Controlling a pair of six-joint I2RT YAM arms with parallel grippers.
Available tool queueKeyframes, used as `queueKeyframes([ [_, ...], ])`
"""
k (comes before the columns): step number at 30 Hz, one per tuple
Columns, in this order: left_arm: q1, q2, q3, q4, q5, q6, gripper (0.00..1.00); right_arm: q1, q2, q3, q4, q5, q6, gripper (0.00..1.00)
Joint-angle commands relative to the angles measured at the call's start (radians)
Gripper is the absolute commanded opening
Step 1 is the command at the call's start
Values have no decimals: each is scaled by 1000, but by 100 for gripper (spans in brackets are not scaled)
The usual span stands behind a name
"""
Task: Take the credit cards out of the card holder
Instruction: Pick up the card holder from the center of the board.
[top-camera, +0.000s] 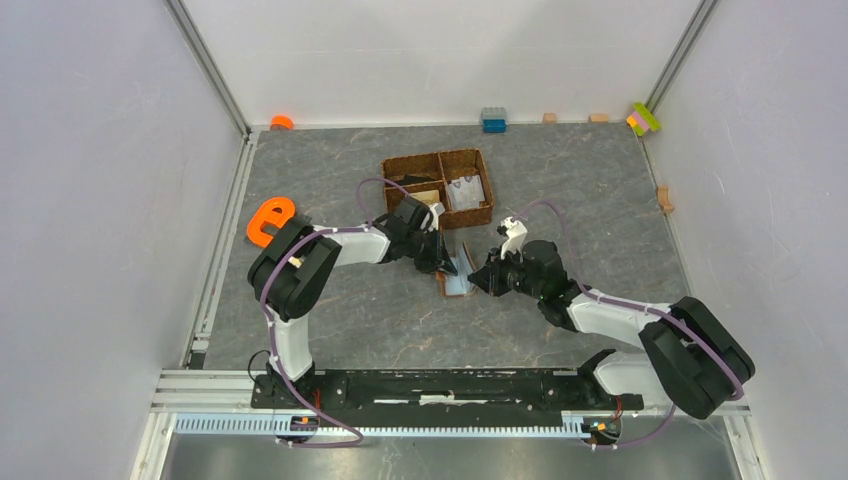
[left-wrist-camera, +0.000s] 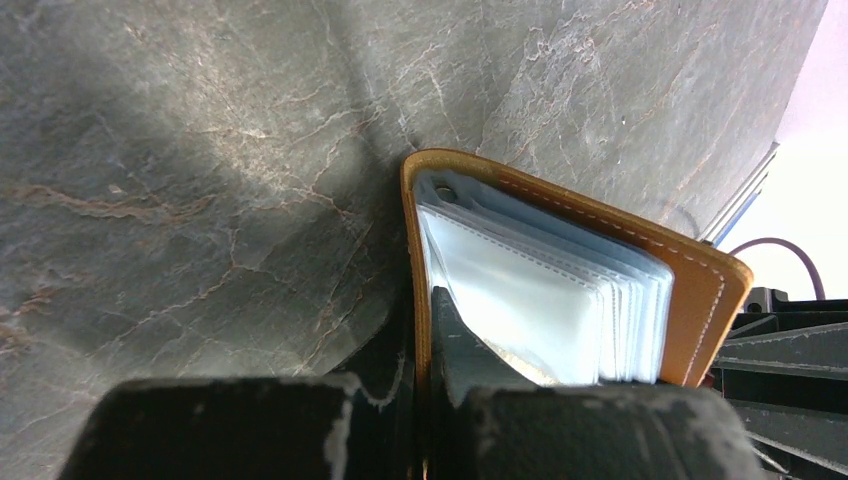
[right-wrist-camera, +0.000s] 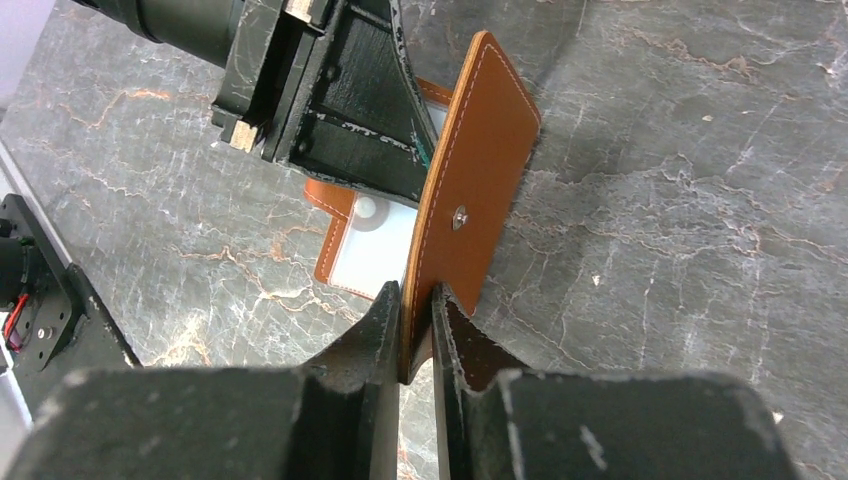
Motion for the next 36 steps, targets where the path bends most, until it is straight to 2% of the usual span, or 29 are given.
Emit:
queueKeyframes([
  [1, -9, 27, 20, -24, -31, 52, 2, 8, 14, -13, 160, -143, 45, 6],
  [9, -9, 29, 21, -26, -31, 54, 2, 14, 23, -19, 196, -169, 57, 5],
  [17, -10, 33, 24, -27, -27, 56, 2, 21, 13, -19, 190, -159, 50, 11],
  [27, -15, 37, 26, -2, 6, 58, 2, 33, 20, -15, 204, -180, 48, 10],
  [31, -16, 21, 20, 9, 17, 58, 3, 33, -12, -20, 161, -113, 33, 6],
  [36, -14, -16, 2, 9, 20, 53, 13, 25, -53, -16, 48, 44, 21, 0],
])
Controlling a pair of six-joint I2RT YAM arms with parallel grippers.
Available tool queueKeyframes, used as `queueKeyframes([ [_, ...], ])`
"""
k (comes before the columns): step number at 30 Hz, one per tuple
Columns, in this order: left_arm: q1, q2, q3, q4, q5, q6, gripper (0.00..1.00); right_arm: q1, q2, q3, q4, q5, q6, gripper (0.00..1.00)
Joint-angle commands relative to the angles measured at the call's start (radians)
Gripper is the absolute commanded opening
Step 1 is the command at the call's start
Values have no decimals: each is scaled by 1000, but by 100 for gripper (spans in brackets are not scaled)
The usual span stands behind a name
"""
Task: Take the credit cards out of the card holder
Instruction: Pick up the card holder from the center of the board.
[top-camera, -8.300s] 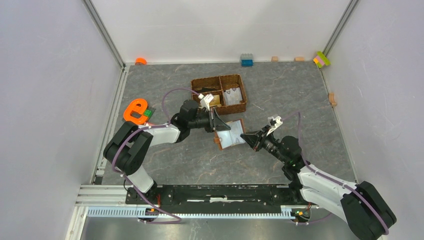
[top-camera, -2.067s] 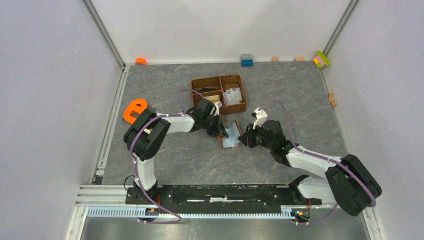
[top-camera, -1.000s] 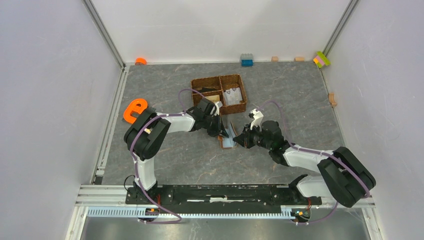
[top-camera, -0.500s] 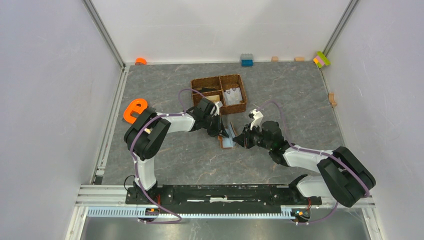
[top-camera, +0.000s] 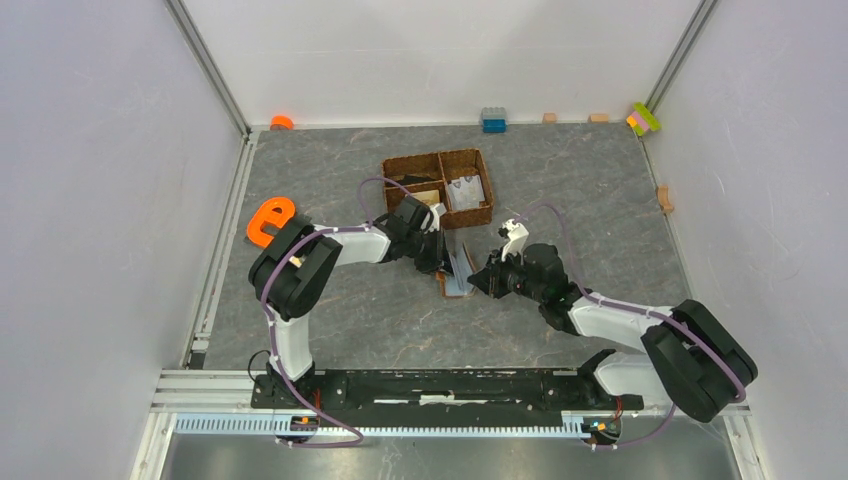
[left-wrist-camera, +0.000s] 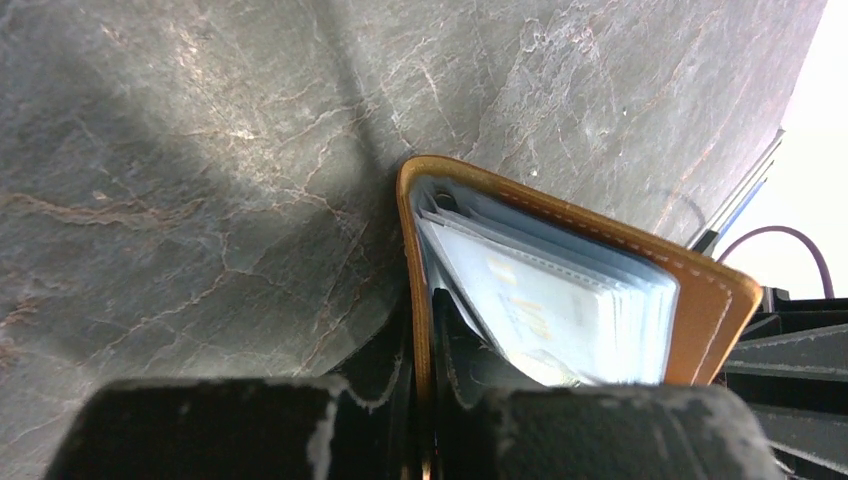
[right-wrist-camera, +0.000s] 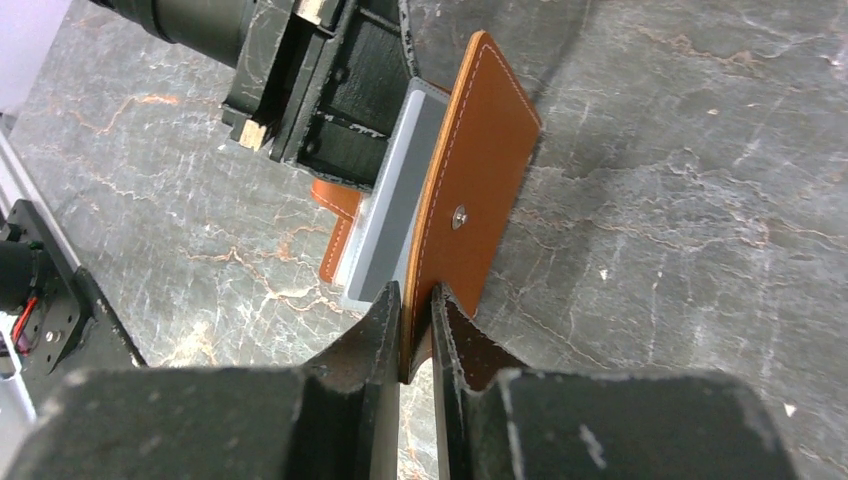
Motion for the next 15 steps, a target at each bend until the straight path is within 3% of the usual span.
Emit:
queueKeyframes([
  [1, -13, -29, -10, 49, -3, 29, 15, 8, -56, 9, -17, 65, 2, 0],
  [9, 1, -111, -75, 120, -3, 2, 28, -48, -119, -48, -1, 107, 49, 0],
  [15, 33, -158, -181, 342, 106, -97, 47, -69, -135, -70, 25, 89, 75, 0],
])
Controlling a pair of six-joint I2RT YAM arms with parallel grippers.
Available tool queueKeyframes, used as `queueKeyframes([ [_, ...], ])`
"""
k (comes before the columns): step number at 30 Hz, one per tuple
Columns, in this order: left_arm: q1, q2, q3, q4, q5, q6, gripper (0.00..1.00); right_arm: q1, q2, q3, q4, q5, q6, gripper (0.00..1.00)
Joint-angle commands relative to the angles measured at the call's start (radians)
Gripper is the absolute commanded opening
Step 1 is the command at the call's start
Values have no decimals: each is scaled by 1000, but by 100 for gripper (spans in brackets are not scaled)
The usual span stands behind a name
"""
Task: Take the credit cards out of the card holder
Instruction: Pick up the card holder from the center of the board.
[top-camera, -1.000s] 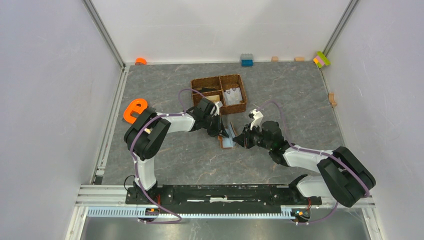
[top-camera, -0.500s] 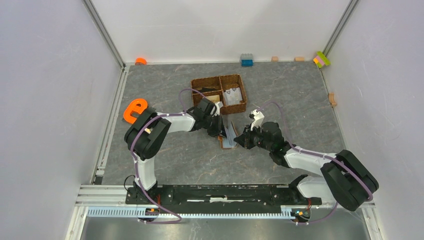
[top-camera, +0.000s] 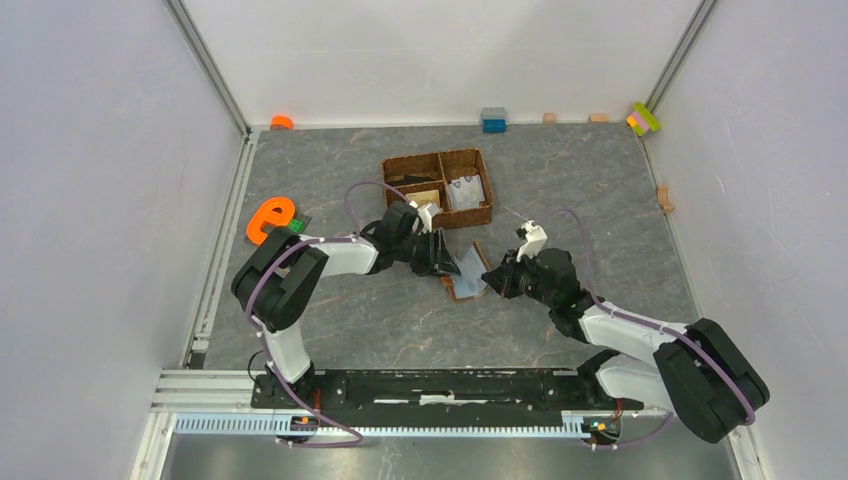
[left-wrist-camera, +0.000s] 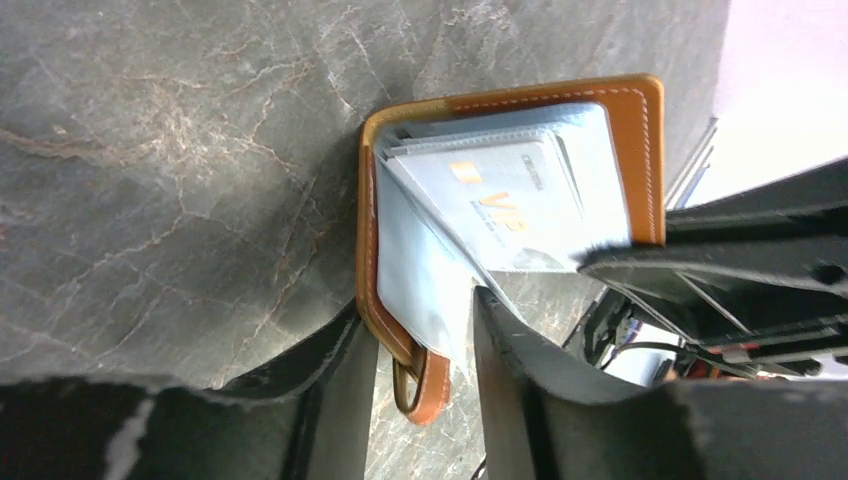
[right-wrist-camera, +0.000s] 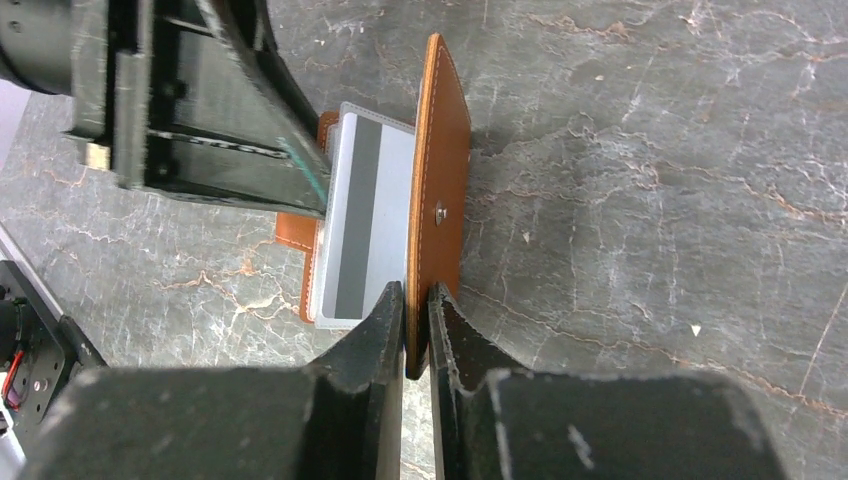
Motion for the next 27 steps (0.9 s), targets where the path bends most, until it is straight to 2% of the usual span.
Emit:
queueKeyframes([
  [1, 23, -68, -67, 217, 82, -86, 50, -13, -22, -8, 75, 2, 30, 0],
  [4, 24, -75, -80, 243, 87, -95, 62, -17, -6, -8, 89, -20, 37, 0],
  [9, 27, -58, -79, 243, 89, -110, 71, -21, 27, 1, 94, -51, 41, 0],
  [12, 26, -52, -75, 242, 90, -112, 75, -21, 37, 3, 99, -62, 42, 0],
  [15, 27, -40, -68, 228, 89, -111, 74, -22, 40, 5, 99, -66, 42, 0],
  [17, 27, -31, -58, 215, 87, -106, 65, -21, 42, 5, 99, -67, 43, 0],
  [19, 27, -19, -48, 199, 87, -100, 50, -21, 44, 4, 97, -67, 42, 0],
  [21, 29, -9, -40, 190, 89, -96, 26, -23, 44, 6, 92, -67, 41, 0],
  [23, 30, -5, -38, 190, 91, -94, 9, -24, 39, 6, 86, -64, 40, 1],
  [25, 33, -14, -40, 191, 92, -90, 2, -30, 25, 6, 69, -45, 33, 3],
  [27, 35, -30, -48, 202, 92, -87, 2, -37, 3, 3, 50, -24, 24, 3],
])
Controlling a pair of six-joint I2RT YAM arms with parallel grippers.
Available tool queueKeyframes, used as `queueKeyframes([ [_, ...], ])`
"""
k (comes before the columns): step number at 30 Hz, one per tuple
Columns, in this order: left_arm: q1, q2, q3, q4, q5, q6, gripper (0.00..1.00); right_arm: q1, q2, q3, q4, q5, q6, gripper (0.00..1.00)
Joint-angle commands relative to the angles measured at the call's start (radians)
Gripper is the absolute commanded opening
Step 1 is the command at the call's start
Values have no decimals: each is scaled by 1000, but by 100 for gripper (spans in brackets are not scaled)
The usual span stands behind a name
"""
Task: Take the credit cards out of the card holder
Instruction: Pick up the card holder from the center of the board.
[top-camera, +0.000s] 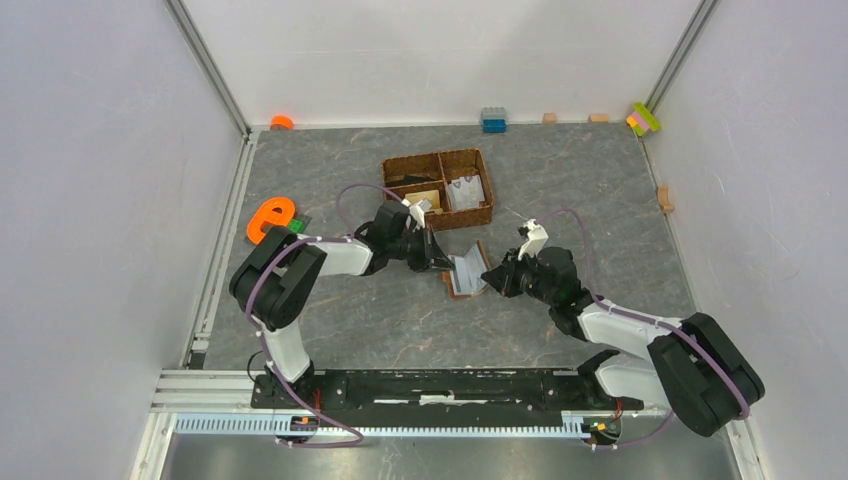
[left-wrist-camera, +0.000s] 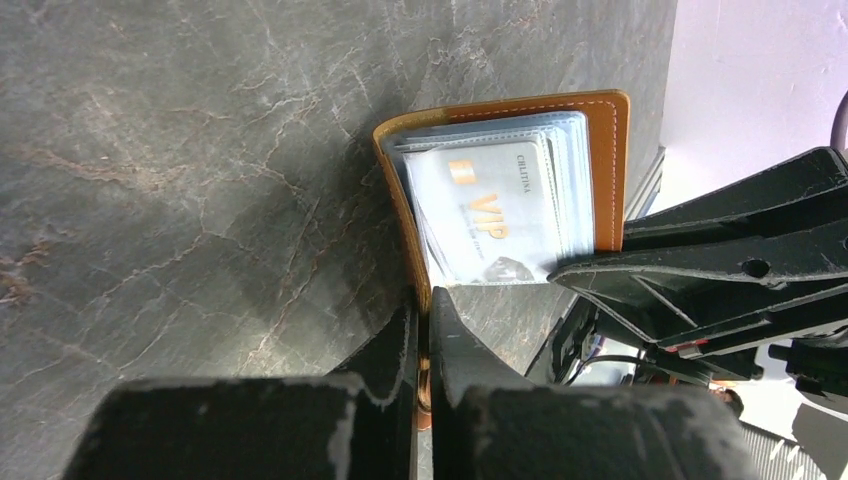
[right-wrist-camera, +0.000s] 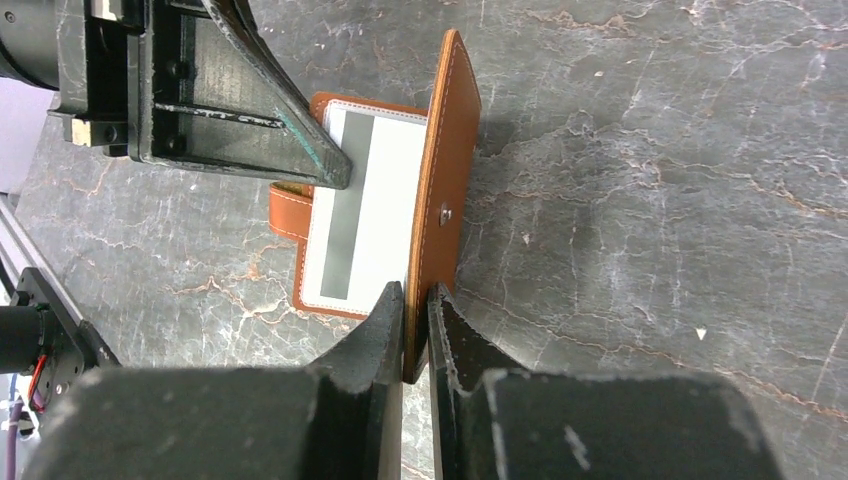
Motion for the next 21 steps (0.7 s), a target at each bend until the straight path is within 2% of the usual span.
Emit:
queueKeyframes([
  [1, -4, -24, 16, 43, 38, 9, 2, -11, -46, 7, 2, 29, -14, 3],
  [4, -2, -52, 0, 72, 46, 8, 2, -24, -91, -7, -10, 61, -11, 8],
  [8, -2, -105, -38, 179, 89, -16, 2, -33, -188, -13, -86, 169, -23, 36],
  [13, -3, -180, -84, 254, 91, -22, 2, -35, -401, -50, -132, 294, -70, 54],
  [17, -3, -222, -111, 292, 84, -24, 2, -35, -532, -98, -53, 245, -123, 52],
  [21, -6, -263, -134, 337, 95, -32, 2, -34, -545, -155, 145, 43, -120, 41],
])
